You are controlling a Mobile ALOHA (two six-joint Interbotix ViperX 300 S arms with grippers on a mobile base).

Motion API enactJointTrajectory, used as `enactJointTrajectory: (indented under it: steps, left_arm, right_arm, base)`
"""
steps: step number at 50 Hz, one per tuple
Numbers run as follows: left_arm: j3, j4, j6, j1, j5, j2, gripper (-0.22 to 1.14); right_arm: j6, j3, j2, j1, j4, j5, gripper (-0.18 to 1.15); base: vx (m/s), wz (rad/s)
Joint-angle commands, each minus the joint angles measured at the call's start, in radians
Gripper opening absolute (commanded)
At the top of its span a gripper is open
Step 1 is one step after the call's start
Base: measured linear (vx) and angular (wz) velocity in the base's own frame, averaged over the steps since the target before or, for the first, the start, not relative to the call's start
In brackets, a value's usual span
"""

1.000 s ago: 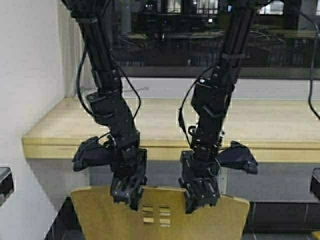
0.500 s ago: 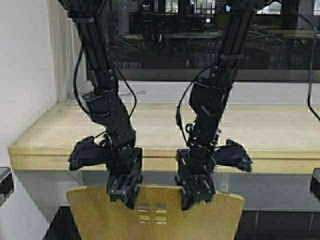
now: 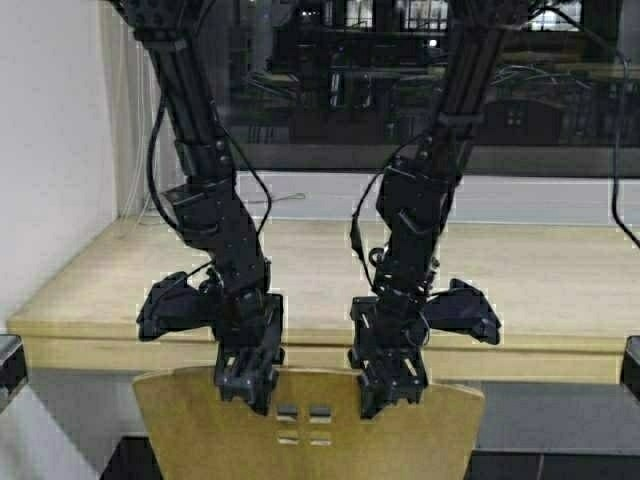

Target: Push the chairs under the table

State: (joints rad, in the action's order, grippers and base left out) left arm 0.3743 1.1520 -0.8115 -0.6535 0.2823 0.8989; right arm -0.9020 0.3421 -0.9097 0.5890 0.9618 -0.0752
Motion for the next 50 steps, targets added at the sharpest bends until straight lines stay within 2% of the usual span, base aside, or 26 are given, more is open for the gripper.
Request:
enactJointTrajectory:
  steps: [1,19,36,50]
  left_arm:
    - [-0.026,-0.015,0.017,0.003,0.009,0.028,0.02]
    - [-0.006,-0.015,0.017,0.008,0.006,0.020,0.02]
    - [-0.066,-0.017,0.032,0.008,0.005,0.041,0.02]
    - [-0.064,-0.017,0.035,0.008,0.005,0.046,0.02]
  right_arm:
    - [0.089,-0.043,0.003,-0.018,-0.009,-0.029,0.05]
    - [0.094,-0.028,0.014,-0.017,-0.009,-0.026,0.05]
    - [0.094,-0.064,-0.021,-0.018,-0.011,-0.038,0.05]
    - [0.095,-0.071,-0.028,-0.018,-0.014,-0.038,0.05]
  base:
    - [0.19,0.02]
    - [0.19,-0.03]
    - [0.09,0.02]
    - [0.03,0.00]
